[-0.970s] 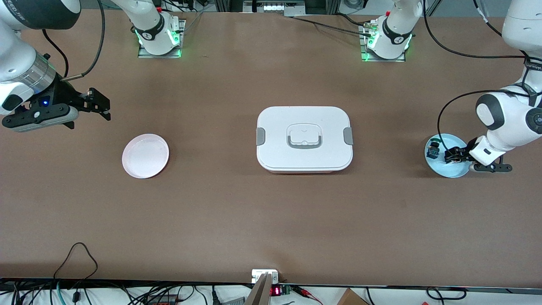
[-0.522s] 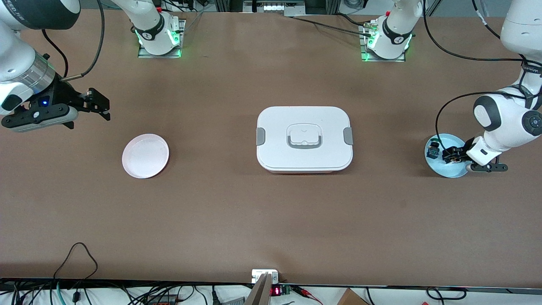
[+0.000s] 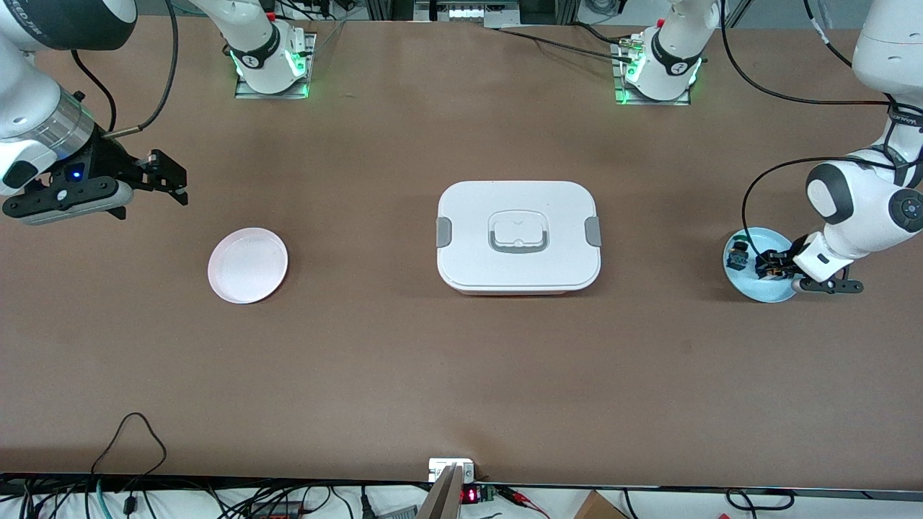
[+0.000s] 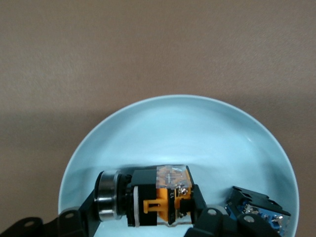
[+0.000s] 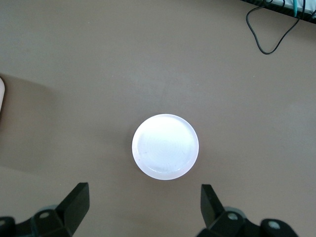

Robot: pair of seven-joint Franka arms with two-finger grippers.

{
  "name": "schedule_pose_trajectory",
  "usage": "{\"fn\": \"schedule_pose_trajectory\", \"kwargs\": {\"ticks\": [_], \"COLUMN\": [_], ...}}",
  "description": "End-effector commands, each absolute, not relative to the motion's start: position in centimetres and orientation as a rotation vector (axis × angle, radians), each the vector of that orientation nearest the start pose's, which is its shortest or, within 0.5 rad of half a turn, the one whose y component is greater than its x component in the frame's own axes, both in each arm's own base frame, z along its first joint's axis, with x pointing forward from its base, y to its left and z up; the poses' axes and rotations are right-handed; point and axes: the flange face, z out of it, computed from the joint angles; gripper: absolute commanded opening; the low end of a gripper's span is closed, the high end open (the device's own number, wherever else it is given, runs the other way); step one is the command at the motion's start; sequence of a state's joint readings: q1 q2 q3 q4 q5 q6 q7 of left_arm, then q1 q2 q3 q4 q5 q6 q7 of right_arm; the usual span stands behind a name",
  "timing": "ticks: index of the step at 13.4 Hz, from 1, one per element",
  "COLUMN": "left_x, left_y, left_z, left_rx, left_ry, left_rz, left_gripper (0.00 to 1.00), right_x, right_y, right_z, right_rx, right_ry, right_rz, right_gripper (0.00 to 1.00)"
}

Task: Transfer orange switch to right arm and place
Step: 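Lift the orange switch with the left gripper toward the white box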

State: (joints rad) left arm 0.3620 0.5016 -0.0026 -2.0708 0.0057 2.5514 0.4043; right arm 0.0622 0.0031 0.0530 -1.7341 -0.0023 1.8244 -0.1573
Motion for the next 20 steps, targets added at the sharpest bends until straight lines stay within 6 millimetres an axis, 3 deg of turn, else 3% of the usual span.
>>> {"fn": "schedule_pose_trajectory", "kwargs": {"ticks": [1, 6, 7, 10, 12, 13, 17, 20], "left_x": [56.3, 58.8, 59.2, 59.5, 58.8, 58.7, 60.2, 61.5], "left_y": [20.8, 18.7, 17.0, 15.3, 11.9, 10.2, 3.4, -3.2], "left_z": [22.3, 28.1, 29.2, 33.6, 35.2, 37.1, 39.4, 41.3], "left_rx": [-3.167, -3.238, -3.278, -3.381, -3.463, -3.518, -3.86, -4.009], "left_ry": [0.166, 0.266, 0.331, 0.572, 0.654, 0.678, 0.84, 1.26], "left_rz": [0.151, 0.457, 0.523, 0.691, 0.867, 0.906, 0.769, 0.458], "left_gripper": [0.32, 0.24, 0.24, 0.14, 0.14, 0.11, 0.1, 0.09], "right_x": [57.0, 57.0, 57.0, 57.0, 57.0, 57.0, 57.3, 57.2], "right_y": [6.6, 6.5, 6.5, 6.6, 6.5, 6.5, 6.5, 6.3], "right_z": [57.2, 57.1, 57.2, 57.2, 57.1, 57.2, 57.8, 58.0], "right_rx": [-3.114, -3.115, -3.114, -3.114, -3.115, -3.114, -3.114, -3.116], "right_ry": [-0.426, -0.424, -0.424, -0.424, -0.424, -0.424, -0.417, -0.415], "right_rz": [-0.133, -0.128, -0.13, -0.13, -0.128, -0.13, -0.161, -0.159], "right_gripper": [1.0, 1.0, 1.0, 1.0, 1.0, 1.0, 1.0, 1.0]}}
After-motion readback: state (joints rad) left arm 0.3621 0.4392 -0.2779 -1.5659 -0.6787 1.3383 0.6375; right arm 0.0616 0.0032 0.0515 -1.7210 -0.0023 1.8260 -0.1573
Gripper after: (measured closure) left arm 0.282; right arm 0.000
